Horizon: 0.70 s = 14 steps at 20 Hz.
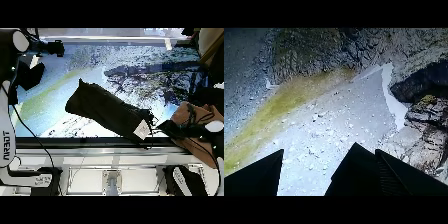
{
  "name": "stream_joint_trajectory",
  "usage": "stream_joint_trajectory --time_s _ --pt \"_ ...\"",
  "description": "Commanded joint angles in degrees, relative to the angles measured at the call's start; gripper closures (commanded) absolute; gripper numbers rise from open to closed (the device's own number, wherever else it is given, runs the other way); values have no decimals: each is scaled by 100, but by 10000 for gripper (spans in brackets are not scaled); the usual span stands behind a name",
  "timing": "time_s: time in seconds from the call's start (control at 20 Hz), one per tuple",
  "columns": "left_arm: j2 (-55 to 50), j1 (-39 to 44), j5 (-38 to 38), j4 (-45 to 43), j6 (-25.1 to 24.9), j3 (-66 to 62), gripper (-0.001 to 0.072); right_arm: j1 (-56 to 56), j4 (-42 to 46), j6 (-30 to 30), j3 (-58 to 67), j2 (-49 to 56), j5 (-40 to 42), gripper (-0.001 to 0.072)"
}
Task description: Fold the clothes and pants, and hang the long-sleeved shirts on hangers.
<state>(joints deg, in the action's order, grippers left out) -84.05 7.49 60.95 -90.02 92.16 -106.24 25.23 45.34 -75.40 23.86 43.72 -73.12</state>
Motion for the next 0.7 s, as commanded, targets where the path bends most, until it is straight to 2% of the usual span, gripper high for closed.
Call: stream_joint_trajectory --time_s 0.0,0.3,0.5,0.65 --pt "111 -20 90 2 -17 2 46 573 -1838 1191 -866 326 -181 -8" --pt "109 -9 103 7 0 2 46 428 -1753 1705 -848 1318 575 -2" --pt "109 -9 142 7 0 2 46 -439 -2076 1915 -831 1976 1497 -1" --pt "109 -9 186 4 0 2 46 -953 -2133 1932 -540 2396 1620 3"
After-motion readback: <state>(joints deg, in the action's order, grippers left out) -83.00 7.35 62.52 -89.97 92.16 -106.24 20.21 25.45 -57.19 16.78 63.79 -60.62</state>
